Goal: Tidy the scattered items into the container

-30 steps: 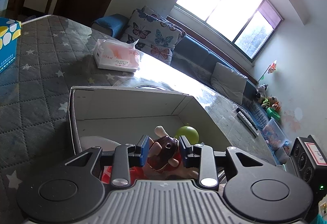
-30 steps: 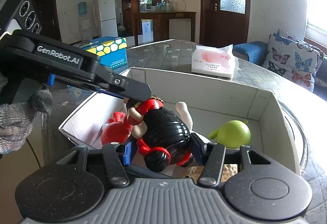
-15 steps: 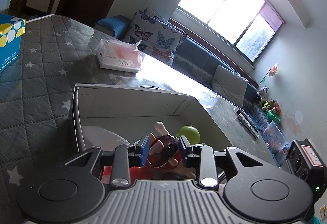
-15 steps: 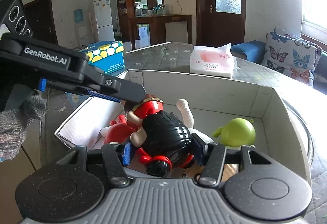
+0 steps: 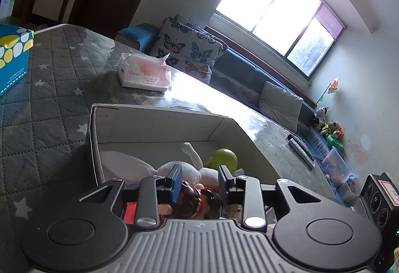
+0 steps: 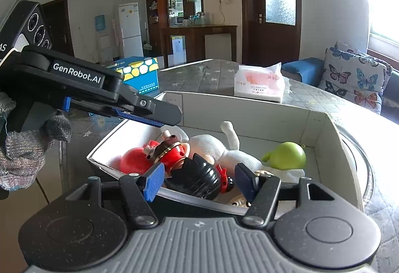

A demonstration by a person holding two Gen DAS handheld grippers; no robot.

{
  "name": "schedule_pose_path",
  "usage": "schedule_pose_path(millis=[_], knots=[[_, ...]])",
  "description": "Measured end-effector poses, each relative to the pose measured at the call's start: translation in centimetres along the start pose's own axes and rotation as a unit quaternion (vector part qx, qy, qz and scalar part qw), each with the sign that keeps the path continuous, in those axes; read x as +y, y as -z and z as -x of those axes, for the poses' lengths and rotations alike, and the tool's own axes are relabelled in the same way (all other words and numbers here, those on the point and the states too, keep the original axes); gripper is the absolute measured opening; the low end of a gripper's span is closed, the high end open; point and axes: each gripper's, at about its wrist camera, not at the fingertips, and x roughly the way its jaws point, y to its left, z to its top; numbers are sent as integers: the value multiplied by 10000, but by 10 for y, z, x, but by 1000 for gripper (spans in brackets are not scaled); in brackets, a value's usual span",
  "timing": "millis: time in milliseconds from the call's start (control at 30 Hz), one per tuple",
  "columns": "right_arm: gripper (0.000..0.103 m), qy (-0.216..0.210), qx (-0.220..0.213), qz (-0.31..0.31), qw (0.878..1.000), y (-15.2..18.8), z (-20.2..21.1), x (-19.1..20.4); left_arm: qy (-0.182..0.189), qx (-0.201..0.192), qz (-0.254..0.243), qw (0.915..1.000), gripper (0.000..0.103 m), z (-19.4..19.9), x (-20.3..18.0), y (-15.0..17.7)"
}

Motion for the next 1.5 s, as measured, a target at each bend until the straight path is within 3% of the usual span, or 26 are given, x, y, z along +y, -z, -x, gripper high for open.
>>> schedule_pose_path(millis=[433,767,1067,1333,1500], knots=[[102,235,-442,-140,9986,18,37,12,-406,-161,-220,9988,35,31,-23,32],[103,396,-371,-218,9983,33,48,17,-800,-93,-336,9962,35,45,-32,60],[103,493,-100,-643,9967,50,46,14,-1167,18,-572,9915,36,51,-47,78],[103,527,-34,-647,9965,57,49,23,-1649,253,-645,9839,36,45,-47,93],[103,553,-24,-627,9965,57,50,28,-2076,380,-743,9747,36,42,-46,102]])
